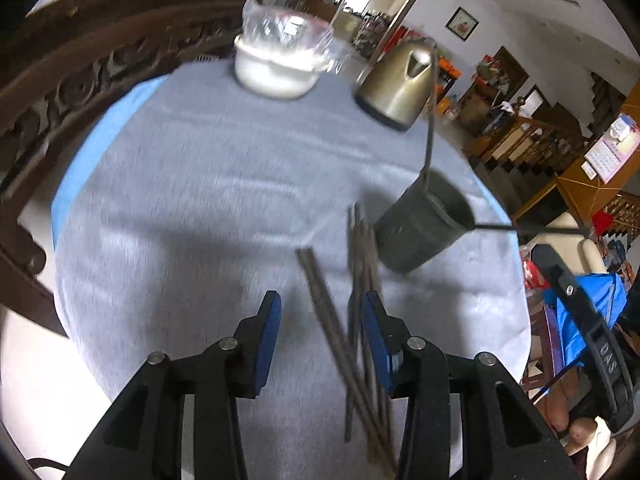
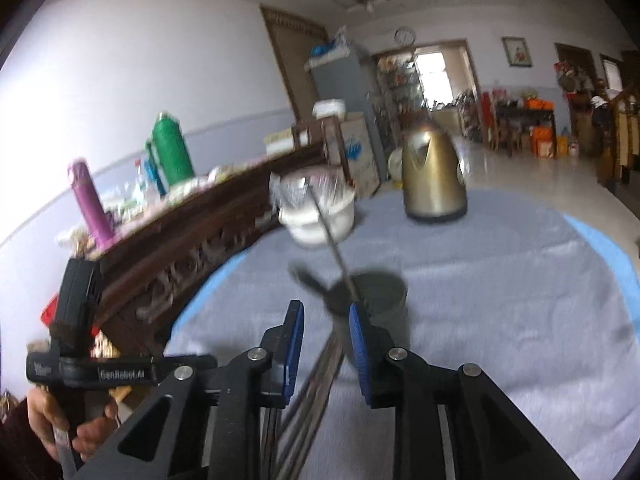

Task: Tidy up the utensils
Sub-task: 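Move both tools back down to the utensil pile beside the cup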

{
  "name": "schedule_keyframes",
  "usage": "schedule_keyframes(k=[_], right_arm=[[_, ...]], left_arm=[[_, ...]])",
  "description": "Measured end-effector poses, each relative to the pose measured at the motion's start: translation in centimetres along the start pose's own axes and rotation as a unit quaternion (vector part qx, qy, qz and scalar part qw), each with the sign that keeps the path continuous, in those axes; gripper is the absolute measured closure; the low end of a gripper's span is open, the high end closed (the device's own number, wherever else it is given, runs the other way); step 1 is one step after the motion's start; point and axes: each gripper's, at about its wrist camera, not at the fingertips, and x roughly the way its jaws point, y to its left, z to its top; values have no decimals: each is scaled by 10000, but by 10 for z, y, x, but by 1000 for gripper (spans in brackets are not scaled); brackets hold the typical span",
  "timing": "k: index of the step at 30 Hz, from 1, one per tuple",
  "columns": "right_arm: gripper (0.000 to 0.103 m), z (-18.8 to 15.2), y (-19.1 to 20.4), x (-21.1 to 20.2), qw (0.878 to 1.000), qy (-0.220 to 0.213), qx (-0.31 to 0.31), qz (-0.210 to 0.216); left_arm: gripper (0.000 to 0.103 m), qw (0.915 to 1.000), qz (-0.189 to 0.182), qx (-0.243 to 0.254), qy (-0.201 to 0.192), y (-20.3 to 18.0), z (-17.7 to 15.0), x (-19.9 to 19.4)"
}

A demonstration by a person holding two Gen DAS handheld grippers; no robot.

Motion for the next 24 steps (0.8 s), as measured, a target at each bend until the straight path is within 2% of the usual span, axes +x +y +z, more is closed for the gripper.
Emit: schedule_keyframes(k=[4, 11, 17, 19, 24], right_arm=[[76, -21, 9, 11, 9992, 376, -111, 74], [76, -58, -2, 24, 9968, 746, 186, 227], [76, -62, -7, 35, 9935, 1101, 173, -212], [76, -56, -7, 32, 9941, 1061, 193, -106], [76, -34, -12, 27, 9943, 656, 526, 653]], left_arm=[[60, 9998, 102, 75, 161, 2, -10, 8], [60, 9991, -16, -7, 425, 4, -27, 23], [60, 9979, 40, -76, 642, 3, -41, 35], [60, 9976, 143, 10, 680, 2, -44, 35], [60, 9967, 245, -64, 768, 6, -50, 36]])
